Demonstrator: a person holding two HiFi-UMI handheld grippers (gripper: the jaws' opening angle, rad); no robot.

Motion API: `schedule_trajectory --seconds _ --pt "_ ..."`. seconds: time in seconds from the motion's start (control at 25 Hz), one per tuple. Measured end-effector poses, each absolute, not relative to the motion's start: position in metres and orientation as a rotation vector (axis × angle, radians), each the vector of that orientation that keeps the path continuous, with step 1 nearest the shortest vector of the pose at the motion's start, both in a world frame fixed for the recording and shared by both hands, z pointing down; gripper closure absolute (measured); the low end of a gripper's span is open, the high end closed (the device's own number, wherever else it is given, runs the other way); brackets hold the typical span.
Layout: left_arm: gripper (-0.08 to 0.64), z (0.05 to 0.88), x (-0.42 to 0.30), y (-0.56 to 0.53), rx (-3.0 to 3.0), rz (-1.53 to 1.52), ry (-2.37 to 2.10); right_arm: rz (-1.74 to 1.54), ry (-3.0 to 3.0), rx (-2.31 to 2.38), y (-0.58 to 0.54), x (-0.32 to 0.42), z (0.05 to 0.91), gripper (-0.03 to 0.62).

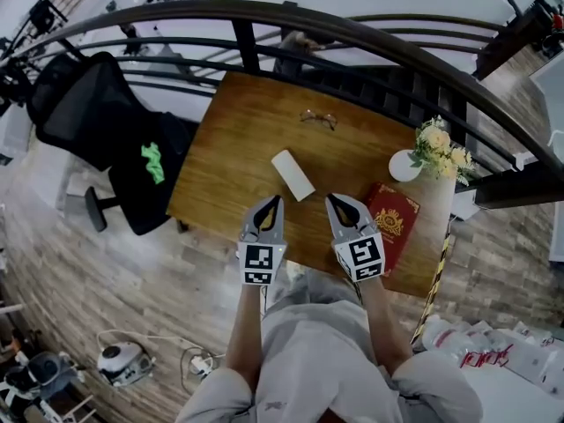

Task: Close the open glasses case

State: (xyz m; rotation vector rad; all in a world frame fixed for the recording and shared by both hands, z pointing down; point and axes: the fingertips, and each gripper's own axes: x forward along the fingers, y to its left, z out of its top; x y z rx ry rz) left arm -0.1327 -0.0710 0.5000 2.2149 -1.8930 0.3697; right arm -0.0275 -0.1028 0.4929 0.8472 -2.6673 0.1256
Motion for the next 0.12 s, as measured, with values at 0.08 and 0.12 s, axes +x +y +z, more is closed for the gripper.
schedule_trajectory --seconds 0.08,0.12 --pt "0.540 0.4959 -0.1309 -0.0661 2.219 0.365 -1.897 0.120 -2.669 0.850 -0.0977 -0.0260 0.4887 0.591" --pt "0.540 0.4939 -0.1299 -0.0637 2.221 0.363 -1.898 0.117 -2.669 0.851 -0.0950 -0.0251 0.4868 0.591"
